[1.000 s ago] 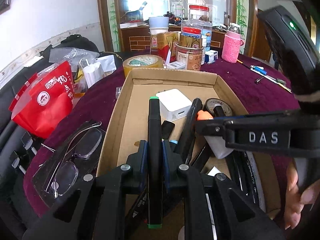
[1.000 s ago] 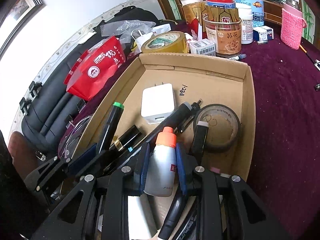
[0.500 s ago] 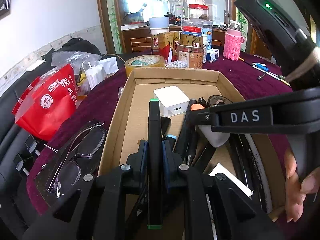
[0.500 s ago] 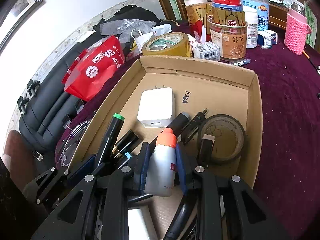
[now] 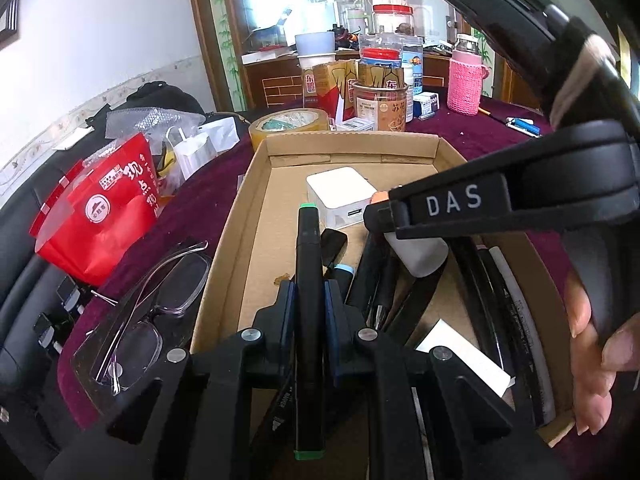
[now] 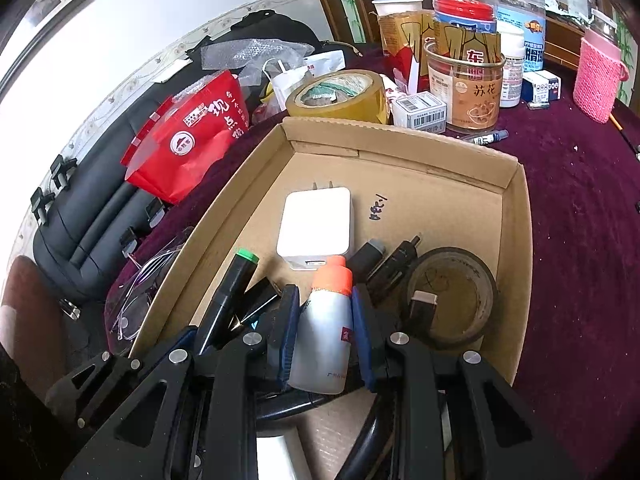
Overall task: Organize rigid objects
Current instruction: 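Lower the marker and bottle into the tray and open both tools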
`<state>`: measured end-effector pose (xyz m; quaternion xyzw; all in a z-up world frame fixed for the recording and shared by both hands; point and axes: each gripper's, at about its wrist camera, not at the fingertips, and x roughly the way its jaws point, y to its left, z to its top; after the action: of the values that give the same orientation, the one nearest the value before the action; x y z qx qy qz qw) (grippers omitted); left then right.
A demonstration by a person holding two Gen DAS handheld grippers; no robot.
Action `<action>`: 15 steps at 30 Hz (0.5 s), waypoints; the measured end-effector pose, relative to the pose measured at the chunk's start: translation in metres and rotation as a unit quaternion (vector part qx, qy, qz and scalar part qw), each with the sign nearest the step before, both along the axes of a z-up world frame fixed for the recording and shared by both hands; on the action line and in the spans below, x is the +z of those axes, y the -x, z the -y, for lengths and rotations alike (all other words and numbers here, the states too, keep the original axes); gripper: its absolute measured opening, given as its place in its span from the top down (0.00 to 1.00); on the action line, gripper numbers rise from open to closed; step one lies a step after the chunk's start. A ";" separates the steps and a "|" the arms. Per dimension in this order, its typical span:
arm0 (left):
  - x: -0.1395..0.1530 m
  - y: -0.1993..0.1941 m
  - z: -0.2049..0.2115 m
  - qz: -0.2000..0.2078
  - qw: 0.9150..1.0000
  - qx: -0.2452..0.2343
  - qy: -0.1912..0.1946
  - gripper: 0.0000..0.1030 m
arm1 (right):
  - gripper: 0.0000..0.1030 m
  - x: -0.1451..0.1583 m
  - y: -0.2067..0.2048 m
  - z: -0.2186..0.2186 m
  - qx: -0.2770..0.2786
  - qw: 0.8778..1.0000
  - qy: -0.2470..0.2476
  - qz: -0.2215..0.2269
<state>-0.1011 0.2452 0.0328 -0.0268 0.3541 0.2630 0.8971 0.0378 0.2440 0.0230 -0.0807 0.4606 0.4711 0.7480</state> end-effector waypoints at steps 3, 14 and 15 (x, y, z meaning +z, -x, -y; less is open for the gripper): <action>0.000 0.000 0.001 0.000 1.000 0.001 -0.003 0.88 | 0.77 -0.001 0.001 -0.002 0.001 1.000 0.002 0.002; -0.001 0.000 0.000 0.001 1.000 0.003 -0.004 0.88 | 0.77 -0.002 0.001 -0.004 0.000 1.000 0.003 0.007; -0.001 0.000 0.000 0.001 1.000 0.004 -0.005 0.88 | 0.77 -0.002 0.001 -0.004 0.000 1.000 0.003 0.007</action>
<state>-0.1014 0.2448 0.0322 -0.0240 0.3522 0.2678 0.8965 0.0370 0.2478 0.0211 -0.0862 0.4565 0.4695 0.7509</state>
